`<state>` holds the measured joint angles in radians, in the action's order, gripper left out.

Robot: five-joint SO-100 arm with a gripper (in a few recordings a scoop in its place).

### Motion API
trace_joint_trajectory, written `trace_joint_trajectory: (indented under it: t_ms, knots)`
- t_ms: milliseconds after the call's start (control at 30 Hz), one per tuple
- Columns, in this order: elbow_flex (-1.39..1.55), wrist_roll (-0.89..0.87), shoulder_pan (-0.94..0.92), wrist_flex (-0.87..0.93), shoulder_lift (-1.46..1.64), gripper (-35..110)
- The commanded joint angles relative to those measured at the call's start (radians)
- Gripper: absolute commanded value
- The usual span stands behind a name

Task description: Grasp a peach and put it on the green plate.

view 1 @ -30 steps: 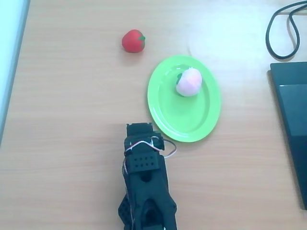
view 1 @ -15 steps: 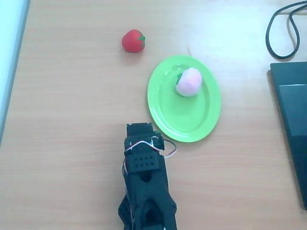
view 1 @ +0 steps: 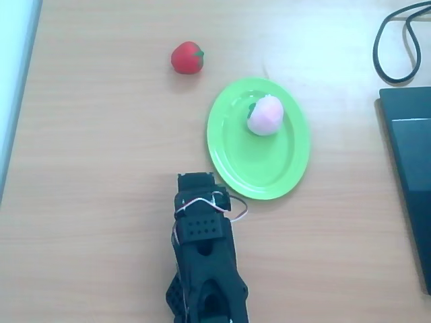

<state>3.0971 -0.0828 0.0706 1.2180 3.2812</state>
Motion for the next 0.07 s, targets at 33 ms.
trace_joint_trajectory:
  t_ms: [33]
  knots:
    - [0.005, -0.006, 0.009, 0.018, 0.015, -8]
